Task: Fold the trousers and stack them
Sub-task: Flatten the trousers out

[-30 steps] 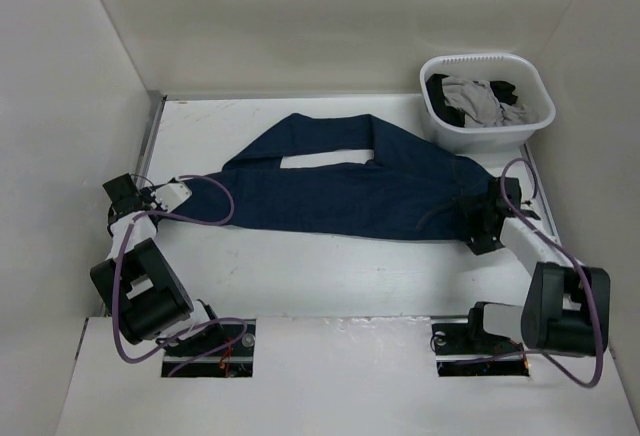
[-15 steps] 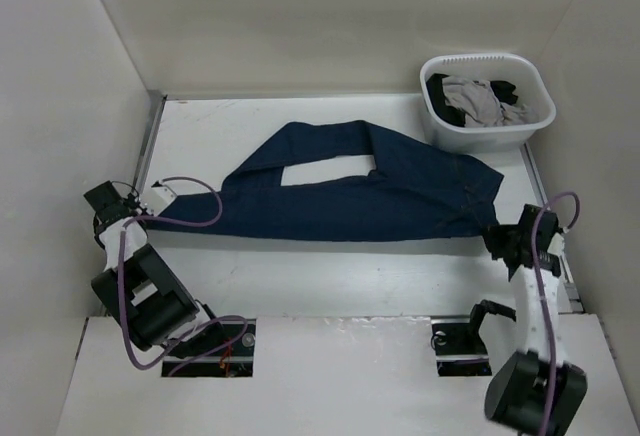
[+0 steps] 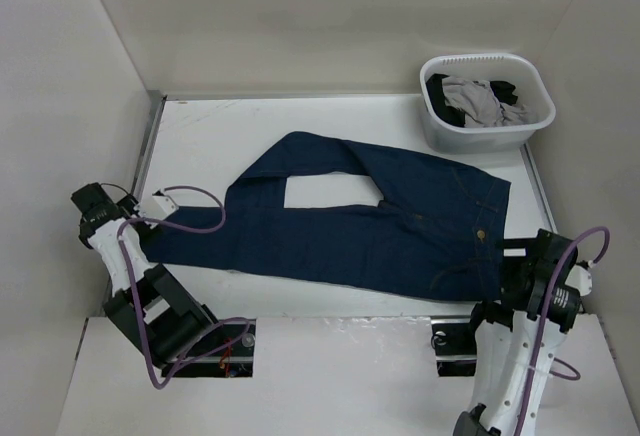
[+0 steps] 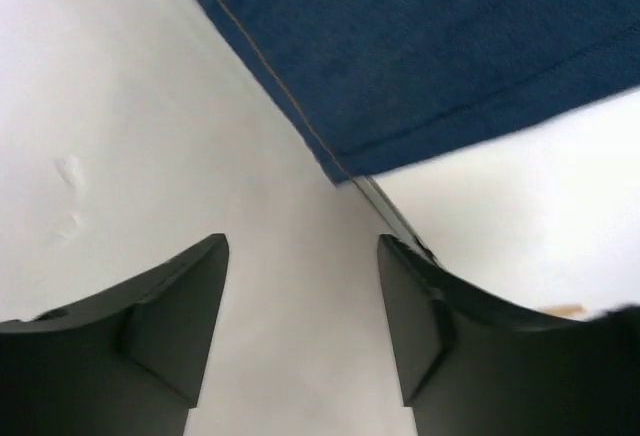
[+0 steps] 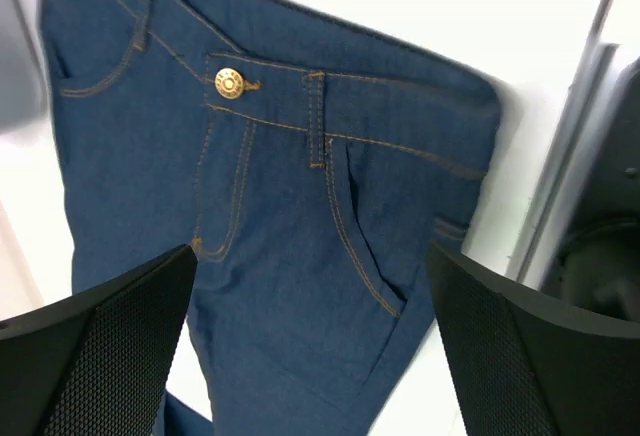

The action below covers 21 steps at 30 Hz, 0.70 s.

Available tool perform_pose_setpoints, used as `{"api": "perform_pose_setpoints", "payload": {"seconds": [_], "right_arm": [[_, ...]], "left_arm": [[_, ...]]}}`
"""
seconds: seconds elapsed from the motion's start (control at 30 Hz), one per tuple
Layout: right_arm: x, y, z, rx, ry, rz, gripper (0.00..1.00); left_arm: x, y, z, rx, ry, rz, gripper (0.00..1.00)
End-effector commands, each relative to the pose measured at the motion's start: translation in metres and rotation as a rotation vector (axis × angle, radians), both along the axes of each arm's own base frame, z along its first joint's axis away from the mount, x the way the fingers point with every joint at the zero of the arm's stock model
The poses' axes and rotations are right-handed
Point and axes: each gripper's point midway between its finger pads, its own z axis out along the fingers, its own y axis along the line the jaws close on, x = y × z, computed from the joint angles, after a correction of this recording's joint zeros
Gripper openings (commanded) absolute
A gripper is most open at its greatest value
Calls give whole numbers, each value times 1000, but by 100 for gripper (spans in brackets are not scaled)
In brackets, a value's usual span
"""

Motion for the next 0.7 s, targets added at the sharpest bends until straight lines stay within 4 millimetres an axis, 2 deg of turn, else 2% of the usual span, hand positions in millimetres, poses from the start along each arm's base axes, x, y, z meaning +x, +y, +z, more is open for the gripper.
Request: {"api": "perform_pose_setpoints", "payload": {"seconds": [0.0,0.03,0.07,0.13,0.17,0.2,0.33,0.37,0.5,0.57,0.67], "right_arm": [[-6,-18,39,-139,-7,-1,100],[1,-21,49,-162,-27,11,100],[3,-22,51,-167,-34,17,100],[24,-25,62,-189,-82,57,100],[43,-25,65,-191,-110,97,100],[70,-21,63,-174,-134,159,100],[143,-10,45,-151,-152,315,100],[154,-9,39,-146,-147,327,100],[187,-6,13,-117,-109,355,100],[190,-5,0,-106,-85,361,100],[188,-3,-16,-101,-48,365,100]], "left_arm": [[28,8,59,-19,-145,-13,66],[45,5,73,-73,-208,-1,68],[51,2,77,-89,-221,-3,69],[87,-37,82,-190,-232,-66,69],[104,-66,77,-233,-204,-126,69],[123,-107,64,-264,-158,-218,69],[165,-187,20,-306,-67,-283,67],[172,-204,9,-336,-38,-279,68],[194,-231,-18,-443,26,-191,68],[198,-233,-34,-471,65,-136,68],[195,-236,-53,-479,114,-112,68]]}}
